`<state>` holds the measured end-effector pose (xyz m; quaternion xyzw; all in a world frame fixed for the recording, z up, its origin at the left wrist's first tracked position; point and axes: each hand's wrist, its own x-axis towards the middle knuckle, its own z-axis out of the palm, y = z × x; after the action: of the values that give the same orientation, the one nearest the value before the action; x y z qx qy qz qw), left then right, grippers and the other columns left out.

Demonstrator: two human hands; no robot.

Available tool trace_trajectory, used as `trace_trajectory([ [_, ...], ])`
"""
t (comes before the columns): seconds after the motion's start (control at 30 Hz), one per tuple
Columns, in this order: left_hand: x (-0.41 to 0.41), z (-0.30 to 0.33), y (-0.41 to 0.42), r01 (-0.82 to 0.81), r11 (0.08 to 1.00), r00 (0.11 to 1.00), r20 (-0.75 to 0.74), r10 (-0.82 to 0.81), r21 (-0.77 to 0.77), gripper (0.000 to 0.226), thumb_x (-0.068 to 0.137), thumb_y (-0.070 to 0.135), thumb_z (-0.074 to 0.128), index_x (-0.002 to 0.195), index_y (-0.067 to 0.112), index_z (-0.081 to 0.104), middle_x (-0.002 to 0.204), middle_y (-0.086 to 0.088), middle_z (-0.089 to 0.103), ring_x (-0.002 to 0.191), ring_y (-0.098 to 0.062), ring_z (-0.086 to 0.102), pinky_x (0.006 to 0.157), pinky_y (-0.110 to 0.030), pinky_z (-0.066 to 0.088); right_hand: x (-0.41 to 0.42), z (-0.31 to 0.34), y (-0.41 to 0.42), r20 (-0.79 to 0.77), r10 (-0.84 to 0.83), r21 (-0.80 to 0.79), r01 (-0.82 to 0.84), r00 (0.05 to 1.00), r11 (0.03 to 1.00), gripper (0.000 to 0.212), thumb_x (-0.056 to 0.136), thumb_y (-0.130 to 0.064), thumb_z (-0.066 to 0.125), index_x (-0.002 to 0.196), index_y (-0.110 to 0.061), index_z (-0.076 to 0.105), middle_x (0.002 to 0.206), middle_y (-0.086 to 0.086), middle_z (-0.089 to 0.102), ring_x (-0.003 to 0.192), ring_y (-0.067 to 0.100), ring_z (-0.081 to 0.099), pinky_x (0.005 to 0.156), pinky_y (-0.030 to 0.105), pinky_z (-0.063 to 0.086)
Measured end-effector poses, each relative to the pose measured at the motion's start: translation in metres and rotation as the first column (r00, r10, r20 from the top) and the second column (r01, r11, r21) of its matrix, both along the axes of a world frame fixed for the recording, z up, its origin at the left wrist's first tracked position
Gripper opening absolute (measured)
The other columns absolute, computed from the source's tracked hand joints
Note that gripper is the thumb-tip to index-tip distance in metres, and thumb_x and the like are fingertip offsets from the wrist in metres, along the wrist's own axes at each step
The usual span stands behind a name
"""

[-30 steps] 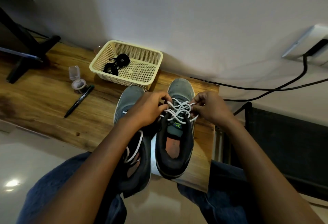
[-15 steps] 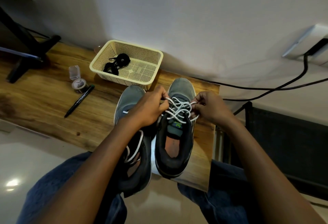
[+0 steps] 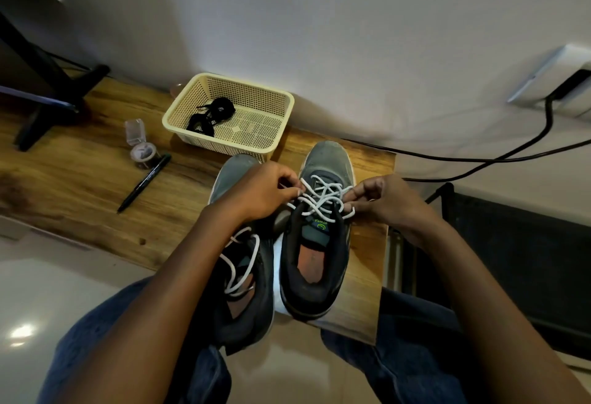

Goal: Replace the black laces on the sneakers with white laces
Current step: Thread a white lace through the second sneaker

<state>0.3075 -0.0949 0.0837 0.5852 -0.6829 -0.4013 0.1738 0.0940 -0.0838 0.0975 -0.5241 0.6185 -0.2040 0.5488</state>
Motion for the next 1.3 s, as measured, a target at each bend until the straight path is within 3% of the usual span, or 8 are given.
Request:
trace_trajectory([
  [0.23,-0.001,0.002,0.001,0.009,1.000,1.000,-0.011,-0.009,0.010,0.027,0.087,0.010,0.067,0.074,0.033,0.063,0.078,0.015,0.064,0.079,-0.004,0.062,0.078,-0.022,0.048,0.007,-0.004,0.001,-0.038,-0.032,-0.055,0.030,0.999,0.998,0.004,0.087,0.000,0.065,0.083,-0.001,0.065,0.070,0.012,0.065,0.056,0.014,0.060,0.054,0.019,0.052],
  [0.43,0.000,0.003,0.000,0.007,1.000,0.999,0.033,-0.007,0.008,0.007,0.087,0.015,0.068,0.092,0.016,0.073,0.090,0.005,0.068,0.088,-0.008,0.063,0.083,-0.024,0.047,-0.006,0.004,-0.001,0.253,-0.179,0.218,0.124,0.951,0.968,0.012,0.099,-0.007,0.047,0.088,-0.008,0.051,0.089,0.017,0.067,0.074,0.022,0.066,0.067,0.029,0.059],
  [0.57,-0.001,0.004,0.000,0.012,1.000,0.999,0.052,-0.013,0.014,0.006,0.088,0.016,0.068,0.092,0.017,0.072,0.091,0.004,0.069,0.088,-0.008,0.063,0.083,-0.025,0.047,-0.003,0.003,0.004,0.096,-0.008,0.033,0.005,0.995,0.999,0.012,0.089,-0.006,0.063,0.100,0.001,0.062,0.084,0.013,0.068,0.067,0.013,0.067,0.064,0.026,0.059],
  [0.67,-0.001,0.004,-0.001,0.010,1.000,0.998,0.056,-0.010,0.017,0.006,0.088,0.016,0.068,0.092,0.016,0.073,0.090,0.006,0.068,0.089,-0.009,0.063,0.084,-0.026,0.048,0.002,0.001,0.003,0.020,0.029,-0.047,-0.028,0.999,0.999,0.006,0.086,-0.002,0.067,0.091,-0.001,0.069,0.088,0.020,0.070,0.074,0.021,0.068,0.067,0.029,0.059],
  [0.93,0.000,0.003,0.000,0.003,1.000,0.999,0.049,-0.004,0.029,0.006,0.087,0.019,0.070,0.090,0.019,0.074,0.090,0.007,0.070,0.088,-0.007,0.063,0.080,-0.023,0.048,-0.002,-0.005,0.000,0.151,-0.127,0.090,0.114,0.980,0.989,0.014,0.101,-0.015,0.043,0.090,-0.009,0.048,0.090,0.014,0.068,0.078,0.027,0.067,0.069,0.030,0.058],
  [1.07,-0.001,0.005,0.000,-0.002,0.999,0.999,0.036,0.000,0.034,0.006,0.085,0.016,0.071,0.091,0.017,0.074,0.095,0.002,0.072,0.090,-0.010,0.065,0.087,-0.027,0.051,-0.004,-0.004,0.000,0.132,-0.060,0.042,0.055,0.990,0.998,0.012,0.098,-0.015,0.051,0.099,-0.003,0.053,0.092,0.015,0.068,0.076,0.021,0.068,0.070,0.030,0.059],
  [1.2,0.000,0.006,0.000,0.013,0.999,1.000,-0.005,-0.013,0.048,0.008,0.084,0.012,0.071,0.090,0.018,0.072,0.097,0.000,0.073,0.094,-0.011,0.066,0.090,-0.029,0.052,-0.001,-0.005,0.001,0.034,0.040,-0.058,-0.038,0.999,0.998,0.012,0.092,-0.005,0.060,0.098,0.006,0.062,0.082,0.012,0.066,0.064,0.010,0.066,0.054,0.017,0.052],
  [1.3,0.000,0.005,0.000,0.027,0.998,1.000,-0.017,-0.026,0.056,0.010,0.084,0.010,0.071,0.090,0.018,0.072,0.095,0.002,0.073,0.092,-0.011,0.067,0.090,-0.030,0.053,-0.001,-0.010,-0.001,0.026,0.021,-0.057,-0.020,0.999,0.998,0.015,0.096,-0.007,0.054,0.099,0.007,0.059,0.088,0.019,0.066,0.075,0.023,0.066,0.066,0.030,0.056],
])
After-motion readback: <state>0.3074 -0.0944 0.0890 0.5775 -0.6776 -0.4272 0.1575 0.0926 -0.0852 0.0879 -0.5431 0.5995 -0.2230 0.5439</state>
